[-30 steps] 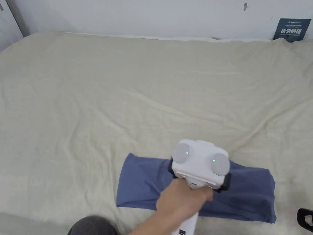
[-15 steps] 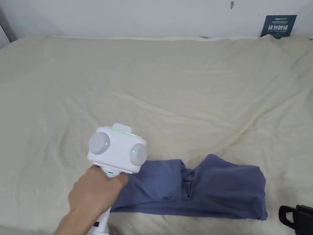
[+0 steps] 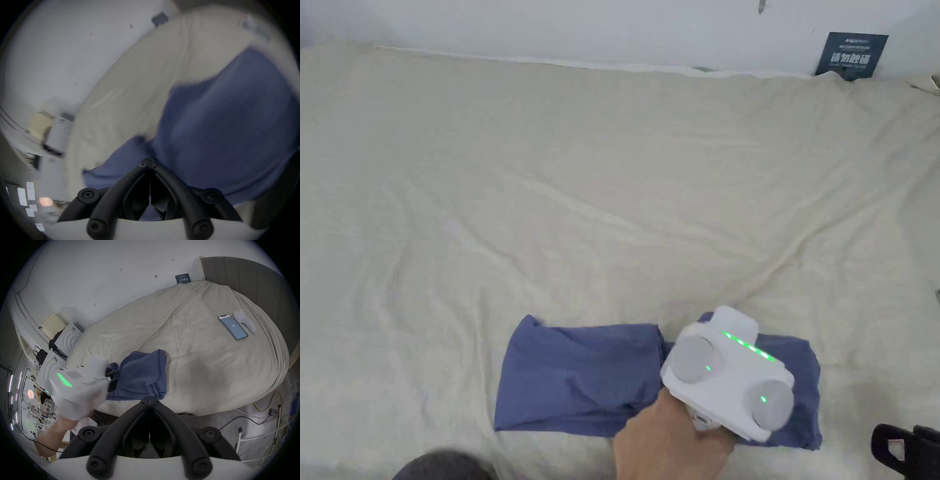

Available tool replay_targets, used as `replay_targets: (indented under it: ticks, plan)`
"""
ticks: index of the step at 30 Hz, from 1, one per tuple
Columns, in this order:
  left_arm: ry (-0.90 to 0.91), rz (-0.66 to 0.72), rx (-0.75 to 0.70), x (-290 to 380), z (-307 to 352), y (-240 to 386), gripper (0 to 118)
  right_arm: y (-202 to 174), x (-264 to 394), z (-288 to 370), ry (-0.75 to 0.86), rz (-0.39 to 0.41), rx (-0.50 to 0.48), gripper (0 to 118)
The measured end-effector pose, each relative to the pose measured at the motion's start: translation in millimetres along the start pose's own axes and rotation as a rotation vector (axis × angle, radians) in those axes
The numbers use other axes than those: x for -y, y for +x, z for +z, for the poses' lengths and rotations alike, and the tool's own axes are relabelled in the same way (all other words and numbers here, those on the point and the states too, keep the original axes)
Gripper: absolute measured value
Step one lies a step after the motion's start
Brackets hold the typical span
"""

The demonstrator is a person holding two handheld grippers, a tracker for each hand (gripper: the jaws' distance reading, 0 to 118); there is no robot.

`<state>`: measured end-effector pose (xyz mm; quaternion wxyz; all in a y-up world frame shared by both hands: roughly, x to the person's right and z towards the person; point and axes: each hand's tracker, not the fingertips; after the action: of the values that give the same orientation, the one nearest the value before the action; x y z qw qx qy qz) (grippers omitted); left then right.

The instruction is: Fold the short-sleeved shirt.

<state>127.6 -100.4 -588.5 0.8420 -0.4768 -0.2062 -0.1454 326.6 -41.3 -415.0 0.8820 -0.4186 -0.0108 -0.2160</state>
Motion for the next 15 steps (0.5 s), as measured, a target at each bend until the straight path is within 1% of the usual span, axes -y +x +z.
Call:
replay_targets:
  ticks: [2, 3, 4, 6, 10, 12, 14, 15]
  plan:
    - [-0.074, 0.132, 0.182, -8.9, 10.8, -58.2, 0, -4.6, -1.3, -1.8, 0.016, -0.009, 0.002, 0]
    - [-0.074, 0.163, 0.271, -10.6, 14.6, -91.7, 0, -7.1, -2.1, -3.9, 0.021, -0.018, -0.007, 0]
    - [-0.075, 0.199, 0.31, -8.1, 18.7, -120.2, 0, -8.0, -2.7, -7.4, 0.024, -0.027, -0.019, 0]
    - [-0.114, 0.262, 0.319, 3.1, 27.4, -185.1, 0, -15.5, -3.7, -16.0, 0.024, -0.038, -0.035, 0]
    - [-0.095, 0.388, 0.316, 46.6, 36.5, -284.1, 0, -33.6, -9.3, -34.7, 0.002, -0.041, -0.056, 0]
    - [-0.094, 0.462, 0.342, 74.4, 36.8, -314.8, 0, -44.8, -14.0, -43.0, -0.009, -0.031, -0.054, 0]
    - [-0.101, 0.531, 0.417, 97.1, 25.5, -336.9, 0, -54.7, -17.9, -49.3, -0.015, -0.02, -0.052, 0]
    - [-0.096, 0.543, 0.453, 103.3, 21.0, -339.1, 0, -59.3, -19.3, -52.0, -0.018, -0.016, -0.051, 0]
